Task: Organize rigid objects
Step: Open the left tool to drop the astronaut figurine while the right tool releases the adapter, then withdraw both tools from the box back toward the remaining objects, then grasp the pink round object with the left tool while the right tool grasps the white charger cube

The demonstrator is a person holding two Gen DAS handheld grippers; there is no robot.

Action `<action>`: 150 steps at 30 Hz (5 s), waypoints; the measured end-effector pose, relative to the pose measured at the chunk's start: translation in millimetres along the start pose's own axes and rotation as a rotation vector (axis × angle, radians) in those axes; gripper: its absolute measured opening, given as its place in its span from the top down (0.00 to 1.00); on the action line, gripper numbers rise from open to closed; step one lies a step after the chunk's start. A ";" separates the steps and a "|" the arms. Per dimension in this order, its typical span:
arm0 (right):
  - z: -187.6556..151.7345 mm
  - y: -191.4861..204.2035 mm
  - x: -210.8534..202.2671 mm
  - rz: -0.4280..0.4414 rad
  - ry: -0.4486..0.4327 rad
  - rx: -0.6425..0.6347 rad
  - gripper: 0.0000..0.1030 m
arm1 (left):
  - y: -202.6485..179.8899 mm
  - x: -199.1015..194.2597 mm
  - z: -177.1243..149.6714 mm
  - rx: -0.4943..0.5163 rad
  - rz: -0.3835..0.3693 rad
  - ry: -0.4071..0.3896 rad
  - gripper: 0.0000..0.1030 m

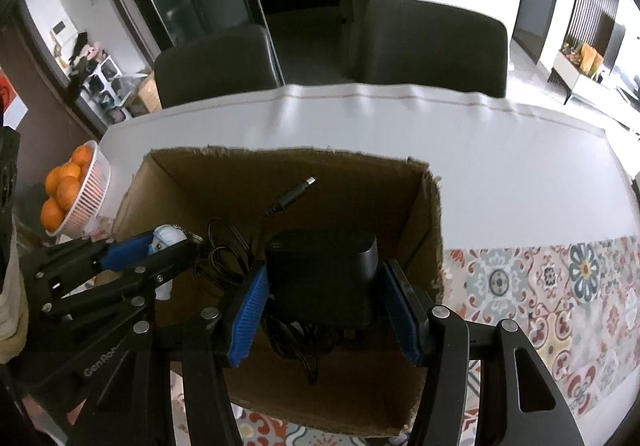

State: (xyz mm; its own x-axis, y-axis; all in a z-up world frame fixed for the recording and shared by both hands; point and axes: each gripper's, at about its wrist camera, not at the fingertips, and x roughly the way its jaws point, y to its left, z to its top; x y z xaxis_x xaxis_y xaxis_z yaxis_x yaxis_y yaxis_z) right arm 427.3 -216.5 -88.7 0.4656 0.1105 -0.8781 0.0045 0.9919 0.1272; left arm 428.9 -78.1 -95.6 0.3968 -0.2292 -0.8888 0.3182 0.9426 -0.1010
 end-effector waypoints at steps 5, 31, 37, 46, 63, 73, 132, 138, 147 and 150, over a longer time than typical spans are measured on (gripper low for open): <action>-3.4 1.6 5.4 -0.005 0.013 -0.003 0.44 | -0.1 4.1 -3.4 -0.006 0.010 0.018 0.73; -35.6 20.9 -97.1 -0.098 -0.271 0.031 0.41 | -2.9 -103.6 -44.7 0.009 0.108 -0.192 0.45; -51.6 33.5 -119.2 -0.091 -0.326 0.030 0.40 | 1.2 -134.1 -63.3 -0.002 0.134 -0.247 0.39; -85.6 55.4 -148.8 -0.074 -0.387 -0.001 0.34 | 7.1 -170.2 -104.9 -0.045 0.204 -0.320 0.31; -143.8 60.3 -159.2 -0.034 -0.373 -0.079 0.26 | -0.8 -201.0 -181.0 -0.161 0.348 -0.407 0.14; -171.0 70.6 -145.9 -0.013 -0.341 -0.095 0.26 | 5.9 -188.7 -205.6 -0.149 0.363 -0.365 0.14; -260.9 108.0 -6.8 -0.149 -0.032 0.261 0.26 | 73.3 -35.9 -231.3 0.153 0.015 -0.154 0.14; -259.5 102.7 9.9 -0.139 0.006 0.277 0.26 | 69.9 -23.1 -221.9 0.174 0.000 -0.140 0.14; -256.4 98.5 24.1 -0.119 0.035 0.311 0.27 | 64.9 -4.3 -204.1 0.162 0.002 -0.132 0.14; -255.1 96.6 27.4 -0.128 0.036 0.314 0.28 | 62.3 5.5 -202.0 0.160 -0.001 -0.112 0.14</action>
State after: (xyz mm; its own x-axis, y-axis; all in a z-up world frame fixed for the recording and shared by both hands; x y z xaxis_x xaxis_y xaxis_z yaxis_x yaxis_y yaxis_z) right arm 214.7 -101.6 -218.1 0.4118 -0.0058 -0.9113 0.3357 0.9306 0.1458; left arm 276.9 28.4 -197.0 0.4871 -0.2642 -0.8324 0.4477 0.8939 -0.0217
